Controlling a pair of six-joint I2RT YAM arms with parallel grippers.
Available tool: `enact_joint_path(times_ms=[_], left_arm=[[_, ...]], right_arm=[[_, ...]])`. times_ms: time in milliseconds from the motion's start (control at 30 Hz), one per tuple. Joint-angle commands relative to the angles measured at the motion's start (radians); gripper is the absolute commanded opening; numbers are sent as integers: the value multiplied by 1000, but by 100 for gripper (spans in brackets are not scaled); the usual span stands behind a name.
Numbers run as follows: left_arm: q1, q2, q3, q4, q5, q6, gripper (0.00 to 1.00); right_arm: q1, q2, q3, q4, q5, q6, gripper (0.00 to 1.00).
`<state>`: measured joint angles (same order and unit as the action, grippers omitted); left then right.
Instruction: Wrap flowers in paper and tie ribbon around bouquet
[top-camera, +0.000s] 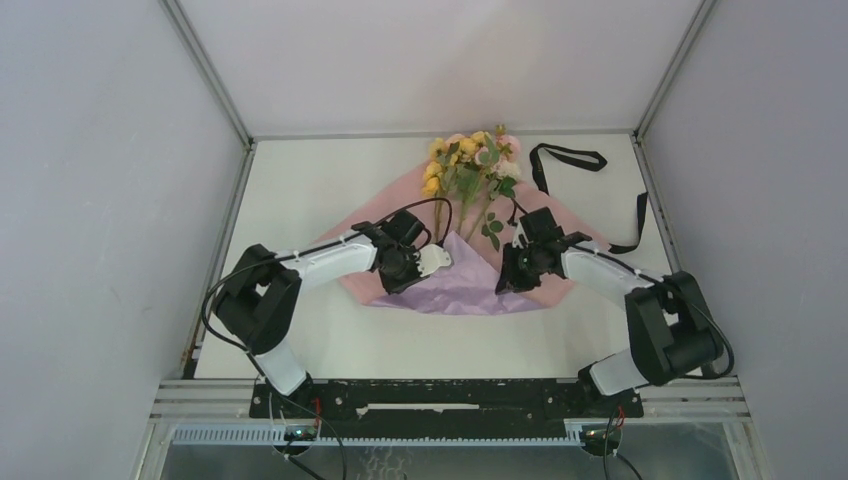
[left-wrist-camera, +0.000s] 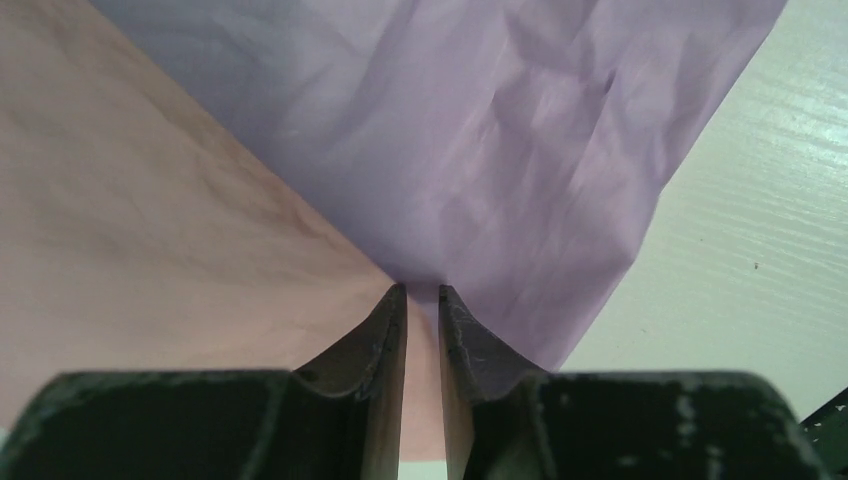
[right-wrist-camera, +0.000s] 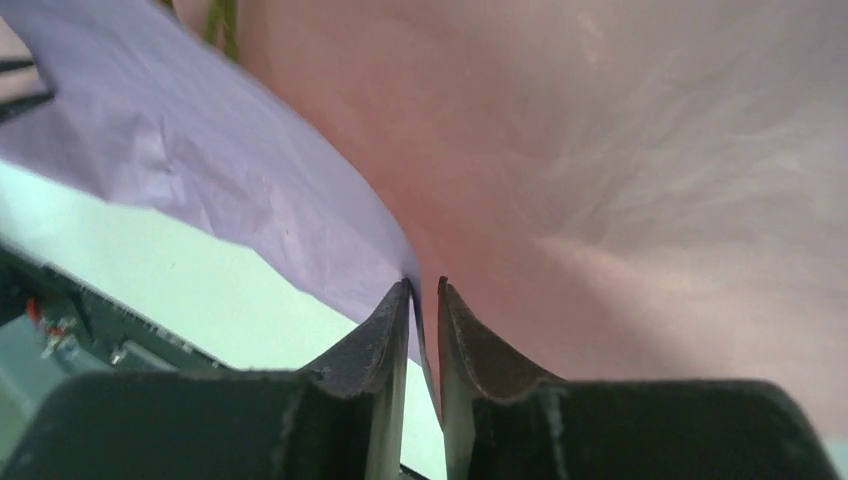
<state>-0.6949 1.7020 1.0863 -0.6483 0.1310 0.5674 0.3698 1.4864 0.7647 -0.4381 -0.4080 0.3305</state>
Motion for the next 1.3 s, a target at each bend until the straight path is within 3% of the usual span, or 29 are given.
enact_joint_path(times_ms=[0, 67, 233, 433, 567, 733, 933, 1133, 1267], left_arm=[[5, -12, -41, 21, 2, -4, 22], [5, -17, -48, 27, 10, -11, 22], [4, -19, -50, 30, 26, -19, 22], [4, -26, -49, 28, 33, -29, 22], [5, -56, -27, 7, -8, -23, 22], [11, -175, 64, -103, -51, -16, 24], [-63, -299, 101, -192, 121, 13, 27], [-150, -185, 101, -82, 109, -43, 25], [-153, -75, 100, -11, -3, -27, 24]], right_arm=[[74, -131, 142, -208, 352, -51, 24], [142, -163, 184, -249, 475, -33, 24], [219, -171, 187, -206, 394, 47, 23], [151, -120, 178, -178, 357, 61, 29], [94, -111, 127, -109, 298, 43, 17], [72, -82, 74, -34, 233, 31, 16], [62, -39, 65, 6, 197, 29, 17], [54, -31, 50, 28, 175, 42, 18], [45, -41, 50, 7, 190, 39, 20]])
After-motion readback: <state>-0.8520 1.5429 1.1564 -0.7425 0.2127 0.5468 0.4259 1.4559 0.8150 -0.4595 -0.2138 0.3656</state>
